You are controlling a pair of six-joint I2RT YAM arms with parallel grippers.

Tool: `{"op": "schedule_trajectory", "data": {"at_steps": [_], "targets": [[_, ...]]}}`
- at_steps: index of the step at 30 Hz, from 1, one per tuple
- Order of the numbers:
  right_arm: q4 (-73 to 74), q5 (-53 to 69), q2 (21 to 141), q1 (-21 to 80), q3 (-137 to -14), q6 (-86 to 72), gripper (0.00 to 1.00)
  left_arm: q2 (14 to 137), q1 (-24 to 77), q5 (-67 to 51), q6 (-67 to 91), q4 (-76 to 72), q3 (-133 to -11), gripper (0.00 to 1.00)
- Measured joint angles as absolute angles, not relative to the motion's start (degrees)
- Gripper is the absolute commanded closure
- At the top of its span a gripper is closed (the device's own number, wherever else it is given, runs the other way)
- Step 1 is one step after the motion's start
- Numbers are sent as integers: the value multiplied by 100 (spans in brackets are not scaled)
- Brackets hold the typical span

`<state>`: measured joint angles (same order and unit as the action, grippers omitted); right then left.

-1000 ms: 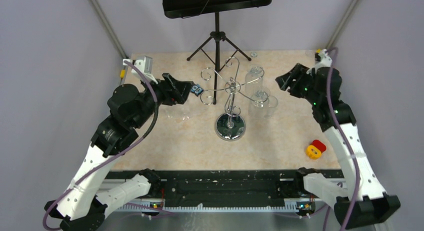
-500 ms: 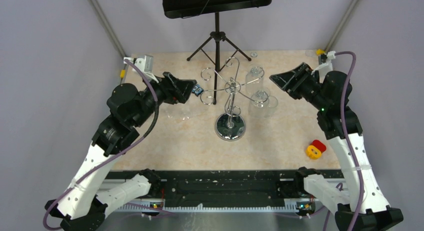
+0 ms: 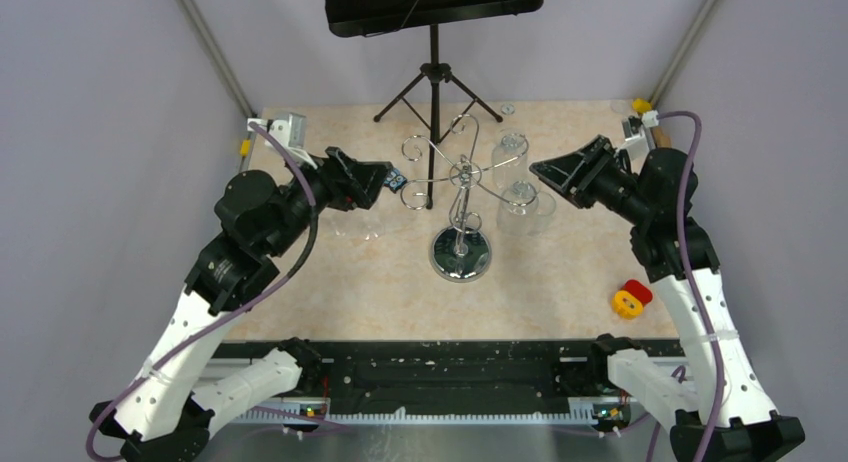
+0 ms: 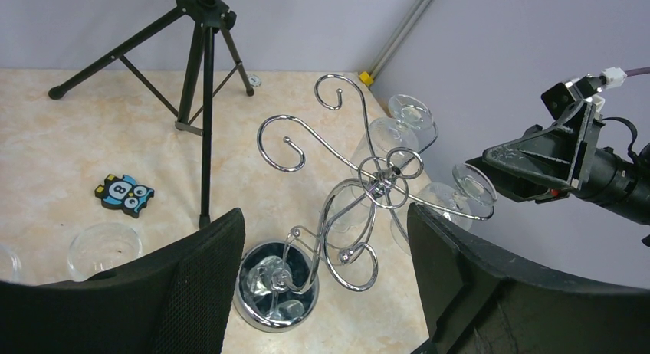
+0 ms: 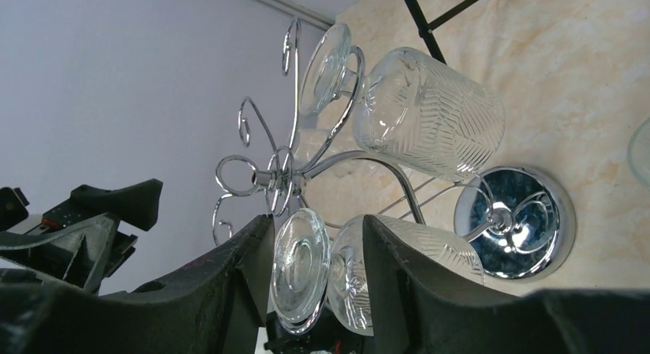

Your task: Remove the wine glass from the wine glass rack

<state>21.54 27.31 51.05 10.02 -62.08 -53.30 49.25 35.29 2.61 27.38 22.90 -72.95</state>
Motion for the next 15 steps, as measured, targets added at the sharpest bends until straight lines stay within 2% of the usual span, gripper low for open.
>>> {"op": "schedule_trajectory", "data": {"at_steps": [12,15], "targets": [[1890,3098,5061,1002,-5961,-5640,65,4803,3529,390,2724,2274,-7260,19],[1835,3188,5068,1004,-5959,-5714,71,4746,3529,412,2703,2272,-7258,18]]}}
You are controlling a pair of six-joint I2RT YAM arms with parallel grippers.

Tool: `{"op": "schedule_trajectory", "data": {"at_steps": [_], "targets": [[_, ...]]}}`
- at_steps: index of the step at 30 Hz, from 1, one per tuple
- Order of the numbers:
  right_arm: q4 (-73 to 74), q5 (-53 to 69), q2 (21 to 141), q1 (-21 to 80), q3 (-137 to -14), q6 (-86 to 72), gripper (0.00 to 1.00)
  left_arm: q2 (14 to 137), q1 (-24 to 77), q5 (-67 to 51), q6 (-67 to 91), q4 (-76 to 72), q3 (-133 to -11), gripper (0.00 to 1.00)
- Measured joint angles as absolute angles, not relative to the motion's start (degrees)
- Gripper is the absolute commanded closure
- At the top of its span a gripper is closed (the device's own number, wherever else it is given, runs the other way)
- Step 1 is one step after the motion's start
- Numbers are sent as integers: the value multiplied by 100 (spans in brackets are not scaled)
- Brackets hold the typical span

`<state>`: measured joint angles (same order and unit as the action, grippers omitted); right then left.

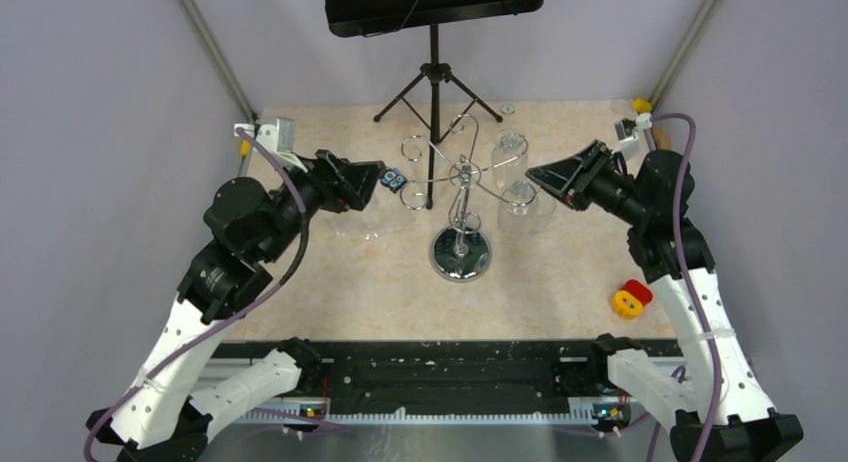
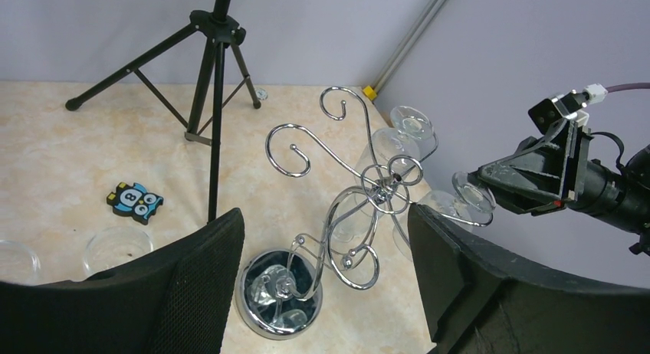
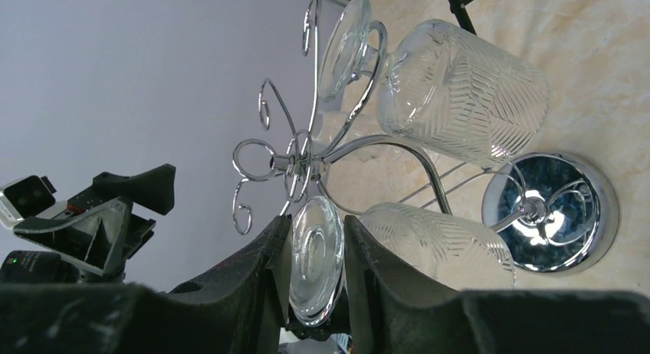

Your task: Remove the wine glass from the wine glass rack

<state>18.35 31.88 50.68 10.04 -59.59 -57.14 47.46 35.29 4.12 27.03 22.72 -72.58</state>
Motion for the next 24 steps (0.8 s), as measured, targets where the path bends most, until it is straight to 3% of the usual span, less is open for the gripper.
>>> {"op": "schedule_trajectory", "data": {"at_steps": [5,10,17,24], "targets": [[1804,3225,5068,1013,-5959,-5754,81,4716,3529,499,2676,2272,-7255,18],[1789,3277,5068,1011,-5959,-5789,85,4713,3529,561,2637,2274,-7255,18],[1789,3382,5068,1011,-5959,-5817,78,4698,3529,709,2547,2274,-7255,18],[1664,3776,5131,1011,-5959,-5833,78,4698,3529,784,2480,2274,-7255,18]]}}
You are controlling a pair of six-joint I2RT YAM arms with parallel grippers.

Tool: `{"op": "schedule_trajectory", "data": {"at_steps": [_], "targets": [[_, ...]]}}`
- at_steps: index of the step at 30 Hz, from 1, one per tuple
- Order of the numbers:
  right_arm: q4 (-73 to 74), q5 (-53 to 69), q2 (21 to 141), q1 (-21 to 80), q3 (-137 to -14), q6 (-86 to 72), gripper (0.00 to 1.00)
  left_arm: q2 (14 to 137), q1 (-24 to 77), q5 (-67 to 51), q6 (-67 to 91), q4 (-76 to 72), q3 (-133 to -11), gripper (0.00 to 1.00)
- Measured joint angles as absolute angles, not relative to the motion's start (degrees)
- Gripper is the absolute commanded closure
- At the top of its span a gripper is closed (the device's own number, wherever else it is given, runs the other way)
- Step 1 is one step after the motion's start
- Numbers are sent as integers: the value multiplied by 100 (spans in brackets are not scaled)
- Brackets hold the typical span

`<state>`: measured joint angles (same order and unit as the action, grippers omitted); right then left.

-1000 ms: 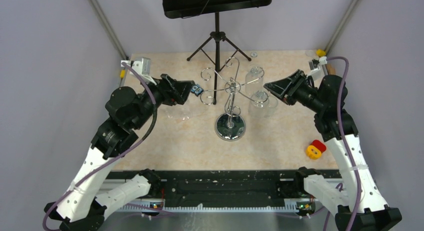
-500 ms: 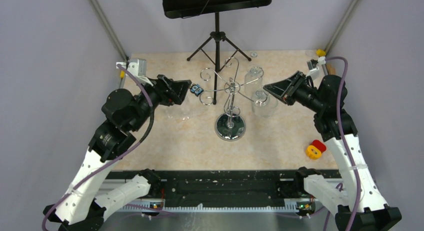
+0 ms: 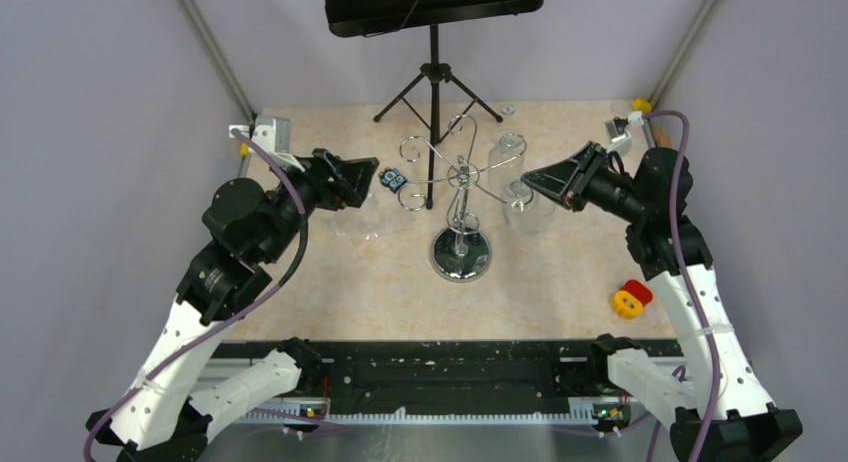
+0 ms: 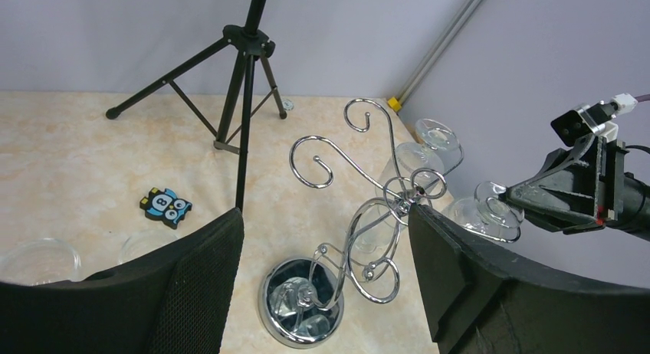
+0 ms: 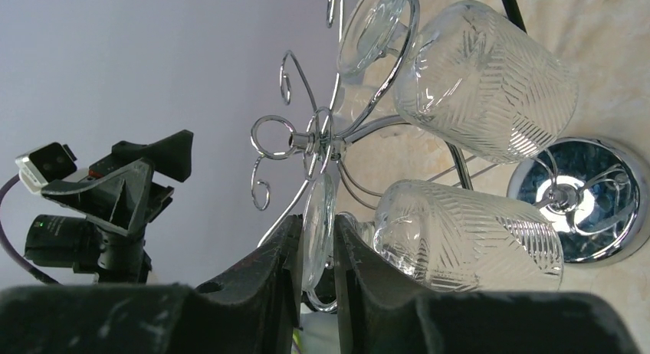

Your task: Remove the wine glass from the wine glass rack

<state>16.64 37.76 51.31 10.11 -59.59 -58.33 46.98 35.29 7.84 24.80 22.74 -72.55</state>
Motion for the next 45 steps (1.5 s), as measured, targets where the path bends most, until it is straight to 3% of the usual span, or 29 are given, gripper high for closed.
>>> {"op": "schedule_trajectory", "data": {"at_steps": [6,11,45], "targets": [[1653,3911,5240,1011,-5961,-5808,79,4685,3529,862,2418,2279,-7255,18],[1763,3920,5308,1011,-6027,-5629,100,4622,3529,888,2386,2283,-7255,18],[2945,3527,5028,1039,-6582,-5513,100,4565,3529,989,2388,2268,-7212,18]]}}
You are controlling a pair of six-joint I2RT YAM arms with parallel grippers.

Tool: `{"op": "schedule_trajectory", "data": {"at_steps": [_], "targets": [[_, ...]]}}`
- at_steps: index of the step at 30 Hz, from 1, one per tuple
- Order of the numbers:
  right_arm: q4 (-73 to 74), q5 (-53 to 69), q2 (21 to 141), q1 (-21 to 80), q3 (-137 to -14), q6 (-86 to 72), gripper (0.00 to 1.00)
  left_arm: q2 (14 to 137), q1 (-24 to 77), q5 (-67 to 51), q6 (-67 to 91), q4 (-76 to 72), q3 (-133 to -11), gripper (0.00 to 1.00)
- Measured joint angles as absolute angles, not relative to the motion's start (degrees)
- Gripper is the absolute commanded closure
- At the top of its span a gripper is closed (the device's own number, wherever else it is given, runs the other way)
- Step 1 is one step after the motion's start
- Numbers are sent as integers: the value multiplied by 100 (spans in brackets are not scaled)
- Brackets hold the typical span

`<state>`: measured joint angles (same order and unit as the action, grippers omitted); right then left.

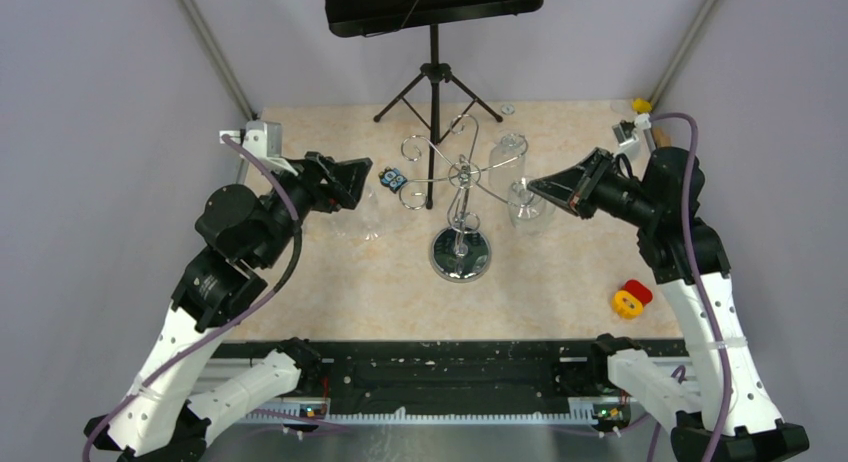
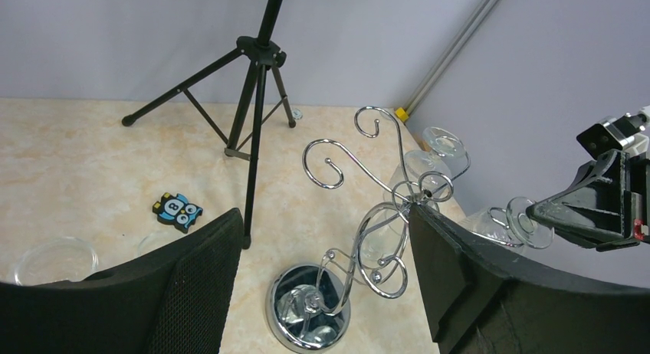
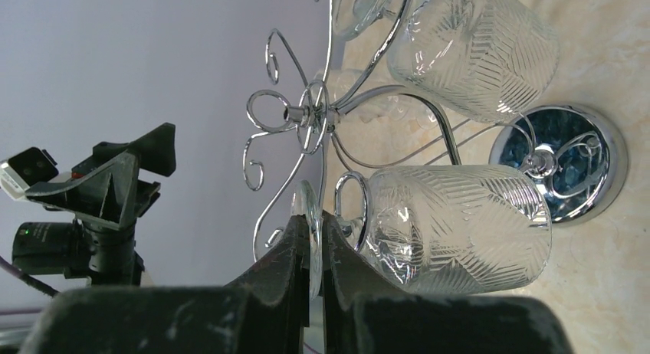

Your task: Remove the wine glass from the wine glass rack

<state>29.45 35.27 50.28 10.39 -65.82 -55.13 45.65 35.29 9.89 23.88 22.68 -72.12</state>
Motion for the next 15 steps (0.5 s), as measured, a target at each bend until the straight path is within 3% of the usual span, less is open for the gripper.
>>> {"op": "schedule_trajectory", "data": {"at_steps": [15], "targets": [[2696,3999,5030,1066,-6466,-5483,100,4628,3529,987,2410,2268,-7181,18]]}}
